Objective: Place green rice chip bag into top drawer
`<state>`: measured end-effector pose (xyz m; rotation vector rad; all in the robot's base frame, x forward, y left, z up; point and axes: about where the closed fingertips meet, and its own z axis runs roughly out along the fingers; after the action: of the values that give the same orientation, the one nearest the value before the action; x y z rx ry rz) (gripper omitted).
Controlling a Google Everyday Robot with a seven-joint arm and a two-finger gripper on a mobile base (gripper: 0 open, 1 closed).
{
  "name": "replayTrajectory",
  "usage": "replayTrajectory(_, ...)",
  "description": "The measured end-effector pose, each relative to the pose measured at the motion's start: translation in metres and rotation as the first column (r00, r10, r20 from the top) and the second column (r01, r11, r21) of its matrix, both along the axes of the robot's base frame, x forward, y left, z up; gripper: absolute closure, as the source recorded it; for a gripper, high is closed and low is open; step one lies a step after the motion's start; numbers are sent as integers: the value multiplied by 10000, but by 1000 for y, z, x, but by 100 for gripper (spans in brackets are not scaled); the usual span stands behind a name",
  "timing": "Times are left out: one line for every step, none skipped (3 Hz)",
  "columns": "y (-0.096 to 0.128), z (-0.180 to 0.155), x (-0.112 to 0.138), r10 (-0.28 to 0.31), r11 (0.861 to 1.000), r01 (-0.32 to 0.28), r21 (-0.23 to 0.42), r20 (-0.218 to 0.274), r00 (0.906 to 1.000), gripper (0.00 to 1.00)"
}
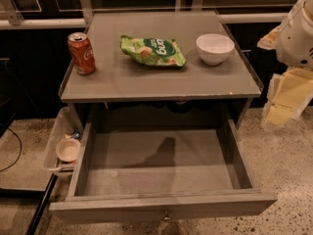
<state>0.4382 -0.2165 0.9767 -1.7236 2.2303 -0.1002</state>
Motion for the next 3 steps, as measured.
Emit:
replayTrajectory(7, 0, 6, 210, 9995, -217, 216, 300, 9993, 0)
replayTrajectory(7, 0, 6, 210, 9995, -217, 216, 301, 9993, 0)
replayTrajectory(19, -3, 24, 482, 9985, -495, 235, 523, 9975, 0)
